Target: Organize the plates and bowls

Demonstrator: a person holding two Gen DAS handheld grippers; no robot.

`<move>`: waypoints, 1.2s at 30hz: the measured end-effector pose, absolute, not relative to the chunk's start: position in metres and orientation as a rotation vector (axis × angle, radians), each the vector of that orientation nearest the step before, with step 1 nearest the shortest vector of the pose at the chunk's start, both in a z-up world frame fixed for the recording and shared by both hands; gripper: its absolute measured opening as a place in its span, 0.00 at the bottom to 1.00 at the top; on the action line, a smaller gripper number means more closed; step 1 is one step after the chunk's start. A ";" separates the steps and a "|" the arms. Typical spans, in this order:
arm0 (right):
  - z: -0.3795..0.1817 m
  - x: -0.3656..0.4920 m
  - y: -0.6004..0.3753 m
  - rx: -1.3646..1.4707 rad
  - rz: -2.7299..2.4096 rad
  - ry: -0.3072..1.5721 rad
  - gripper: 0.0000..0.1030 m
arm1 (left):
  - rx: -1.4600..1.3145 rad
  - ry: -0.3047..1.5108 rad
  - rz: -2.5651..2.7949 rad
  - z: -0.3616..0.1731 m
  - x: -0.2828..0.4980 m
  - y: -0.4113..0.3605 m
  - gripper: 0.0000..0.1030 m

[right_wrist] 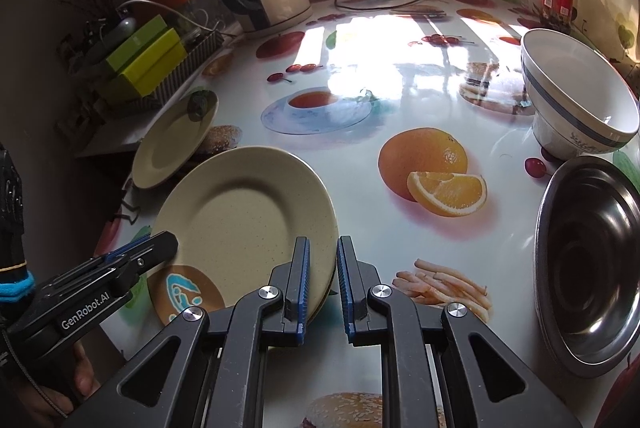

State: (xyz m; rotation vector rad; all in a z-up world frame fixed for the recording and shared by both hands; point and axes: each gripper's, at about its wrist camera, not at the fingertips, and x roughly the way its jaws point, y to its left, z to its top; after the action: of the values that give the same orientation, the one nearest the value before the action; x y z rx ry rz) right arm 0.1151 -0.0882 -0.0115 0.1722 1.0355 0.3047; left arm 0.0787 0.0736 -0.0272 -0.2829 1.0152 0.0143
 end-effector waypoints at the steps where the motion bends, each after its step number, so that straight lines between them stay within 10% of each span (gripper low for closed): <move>1: -0.012 0.115 -0.088 0.171 0.304 1.035 0.14 | -0.285 1.015 0.014 -0.027 0.079 0.074 0.23; 36: 0.029 0.153 -0.053 0.120 0.355 0.958 0.42 | -0.357 0.939 0.085 0.003 0.099 0.141 0.33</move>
State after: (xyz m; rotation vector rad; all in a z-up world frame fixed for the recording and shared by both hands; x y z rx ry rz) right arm 0.1525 -0.0534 0.0290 0.1201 0.9580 0.3549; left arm 0.0989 0.1407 0.0034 -0.3574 0.9388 0.0848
